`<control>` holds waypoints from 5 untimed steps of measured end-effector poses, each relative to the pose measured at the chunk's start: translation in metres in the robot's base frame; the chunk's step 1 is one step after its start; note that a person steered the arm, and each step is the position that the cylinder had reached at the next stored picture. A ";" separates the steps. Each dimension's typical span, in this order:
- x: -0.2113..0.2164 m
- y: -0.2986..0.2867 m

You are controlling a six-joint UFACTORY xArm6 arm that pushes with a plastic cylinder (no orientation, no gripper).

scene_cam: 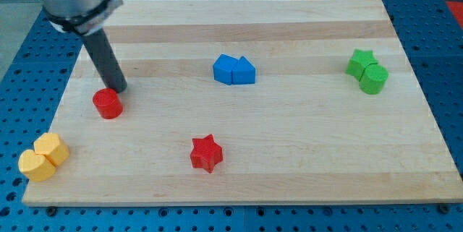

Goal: Slide the red circle to the red star

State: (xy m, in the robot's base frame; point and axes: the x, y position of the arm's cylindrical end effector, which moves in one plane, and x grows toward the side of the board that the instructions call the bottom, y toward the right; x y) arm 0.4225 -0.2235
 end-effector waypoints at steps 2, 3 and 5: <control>0.024 -0.031; 0.054 0.015; 0.079 0.136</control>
State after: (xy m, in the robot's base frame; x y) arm 0.5019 -0.0877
